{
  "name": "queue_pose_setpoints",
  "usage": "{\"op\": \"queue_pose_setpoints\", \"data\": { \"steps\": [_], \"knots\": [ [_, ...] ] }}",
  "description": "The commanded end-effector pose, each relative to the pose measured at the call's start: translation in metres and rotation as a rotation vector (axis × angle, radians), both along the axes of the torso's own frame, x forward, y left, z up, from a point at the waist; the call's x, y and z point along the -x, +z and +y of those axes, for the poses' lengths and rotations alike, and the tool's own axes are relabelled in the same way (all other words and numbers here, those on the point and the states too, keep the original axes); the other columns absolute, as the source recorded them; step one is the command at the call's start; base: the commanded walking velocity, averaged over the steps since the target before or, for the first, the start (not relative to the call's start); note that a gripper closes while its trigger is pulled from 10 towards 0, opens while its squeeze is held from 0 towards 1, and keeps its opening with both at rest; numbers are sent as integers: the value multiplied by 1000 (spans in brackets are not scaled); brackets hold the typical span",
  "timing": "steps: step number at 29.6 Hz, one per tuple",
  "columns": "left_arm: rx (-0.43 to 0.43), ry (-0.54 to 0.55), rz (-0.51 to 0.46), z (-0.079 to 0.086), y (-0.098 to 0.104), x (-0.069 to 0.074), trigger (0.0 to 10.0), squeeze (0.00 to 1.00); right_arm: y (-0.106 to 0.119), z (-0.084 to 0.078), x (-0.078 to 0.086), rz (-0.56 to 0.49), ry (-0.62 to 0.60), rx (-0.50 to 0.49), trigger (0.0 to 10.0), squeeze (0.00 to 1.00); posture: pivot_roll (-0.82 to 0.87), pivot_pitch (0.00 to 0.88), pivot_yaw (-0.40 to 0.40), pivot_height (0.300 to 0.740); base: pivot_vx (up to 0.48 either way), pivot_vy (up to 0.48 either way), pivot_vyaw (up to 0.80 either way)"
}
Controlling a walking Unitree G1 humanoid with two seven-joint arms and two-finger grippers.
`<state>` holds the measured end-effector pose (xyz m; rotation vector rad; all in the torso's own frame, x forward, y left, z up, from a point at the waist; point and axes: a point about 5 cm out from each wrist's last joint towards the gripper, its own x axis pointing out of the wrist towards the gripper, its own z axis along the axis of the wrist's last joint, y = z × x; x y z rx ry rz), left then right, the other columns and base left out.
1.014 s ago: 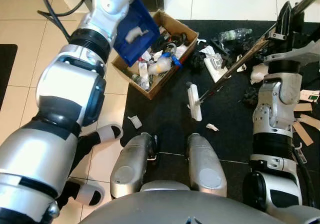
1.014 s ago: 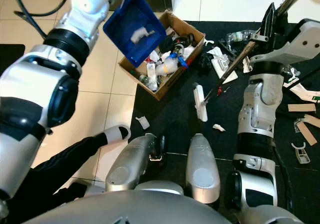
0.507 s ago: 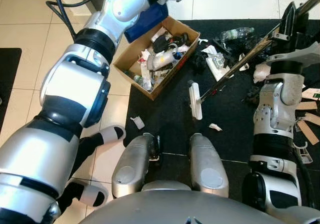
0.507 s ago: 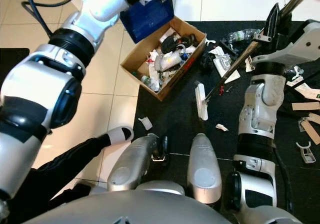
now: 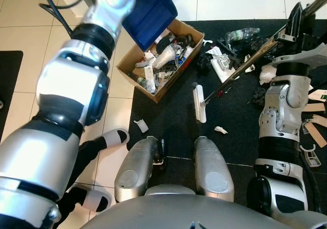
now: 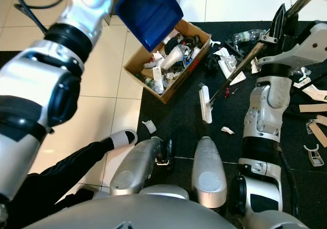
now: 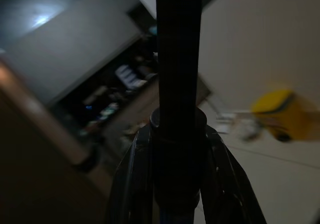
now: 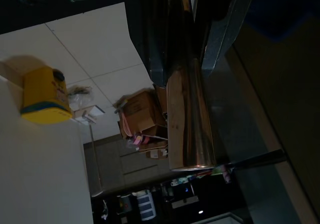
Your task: Sweep floor
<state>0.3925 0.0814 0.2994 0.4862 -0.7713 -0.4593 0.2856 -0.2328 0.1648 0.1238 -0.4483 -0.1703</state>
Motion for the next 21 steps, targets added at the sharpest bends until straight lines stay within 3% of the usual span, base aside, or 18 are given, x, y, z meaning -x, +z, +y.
{"op": "queue_pose_setpoints", "data": {
  "steps": [1, 2, 4, 5, 6, 7, 9, 13, 16, 21],
  "knots": [
    [48, 69, -64, 20, 22, -2, 10000, 0, 5, 4, -2, -28, 9, -7, 10000, 0, -63, 105, 184, 740, 0, 0, 0],
    [48, 69, -64, 20, 22, -2, 10000, 0, 5, 4, -2, -28, 9, -7, 10000, 0, -63, 105, 184, 740, 0, 0, 0],
    [164, 147, 47, 35, 24, -11, 10000, 0, 6, 4, -4, -30, 12, -6, 10000, 0, -64, 103, 182, 740, 0, 0, 0],
    [164, 147, 47, 35, 24, -11, 10000, 0, 6, 4, -4, -30, 12, -6, 10000, 0, -64, 103, 182, 740, 0, 0, 0],
    [311, 164, 177, 47, 22, -19, 10000, 0, 6, 4, -5, -31, 14, -5, 10000, 0, -60, 93, 173, 740, 0, 0, 0],
    [311, 164, 177, 47, 22, -19, 10000, 0, 6, 4, -5, -31, 14, -5, 10000, 0, -60, 93, 173, 740, 0, 0, 0],
    [415, 162, 249, 55, 20, -22, 10000, 0, 6, 3, -5, -28, 18, -2, 10000, 0, -59, 89, 168, 740, 0, 0, 0],
    [503, 185, 313, 67, 16, -25, 10000, 0, 5, 2, -7, -20, 13, 11, 10000, 0, -61, 82, 161, 740, 0, 0, 0],
    [624, 235, 456, 85, 10, -31, 10000, 0, 7, -7, -9, -4, -43, 29, 10000, 0, -57, 75, 154, 740, 0, 0, 0],
    [689, 246, 509, 97, 9, -31, 10000, 0, 8, -23, -10, 31, -133, 55, 10000, 0, -45, 69, 138, 740, 0, 0, 0]
  ]
}}
